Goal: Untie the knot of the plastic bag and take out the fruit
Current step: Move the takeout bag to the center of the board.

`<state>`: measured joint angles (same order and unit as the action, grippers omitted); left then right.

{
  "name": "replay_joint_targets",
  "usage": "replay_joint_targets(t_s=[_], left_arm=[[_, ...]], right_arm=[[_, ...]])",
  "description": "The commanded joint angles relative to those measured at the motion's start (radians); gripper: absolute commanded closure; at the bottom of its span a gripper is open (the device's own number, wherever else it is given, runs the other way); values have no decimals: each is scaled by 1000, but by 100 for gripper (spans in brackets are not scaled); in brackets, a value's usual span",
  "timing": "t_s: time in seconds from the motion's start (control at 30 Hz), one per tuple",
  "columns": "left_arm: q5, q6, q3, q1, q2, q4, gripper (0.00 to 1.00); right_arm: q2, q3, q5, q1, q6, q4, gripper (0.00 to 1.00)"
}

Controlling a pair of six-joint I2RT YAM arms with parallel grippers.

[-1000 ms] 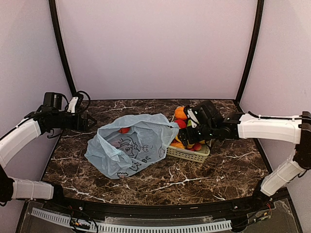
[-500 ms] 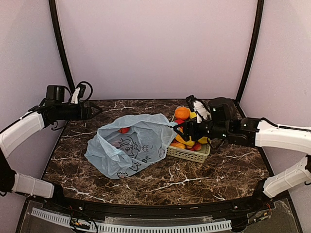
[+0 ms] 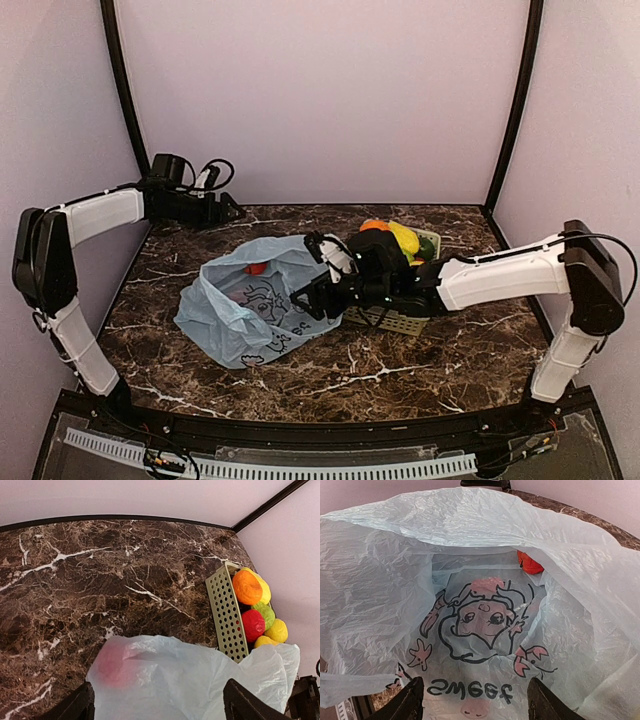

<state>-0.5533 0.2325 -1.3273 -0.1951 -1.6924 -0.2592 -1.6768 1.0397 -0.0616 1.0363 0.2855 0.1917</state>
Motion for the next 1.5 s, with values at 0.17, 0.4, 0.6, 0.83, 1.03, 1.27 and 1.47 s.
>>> replay_joint_targets(t_s=[0.17,0.4,0.6,0.83,1.03,1.27,1.47], left_arm=[[97,-111,-163,-31,-201,-162,13],[67,-120,-219,-58,-292,-155,13],[118,-125,-277,-75,-367,-154,13],[169,-164,-304,-106,-424,-155,13],[147,-223,-265,-135,-421,-200,26],[120,-239,-88,-205,-304,-186,43],[60,-86,124,-238,-126,-91,50]], right_arm=[[-230,202,17,16,16,65,32],[-314,276,44,19,15,29,32],[-337,271,96,19,24,17,29],[-355,276,89,18,35,23,27],[-336,228,116,17,43,61,27],[-277,120,112,17,50,139,28],[-182,-27,54,19,76,237,31]])
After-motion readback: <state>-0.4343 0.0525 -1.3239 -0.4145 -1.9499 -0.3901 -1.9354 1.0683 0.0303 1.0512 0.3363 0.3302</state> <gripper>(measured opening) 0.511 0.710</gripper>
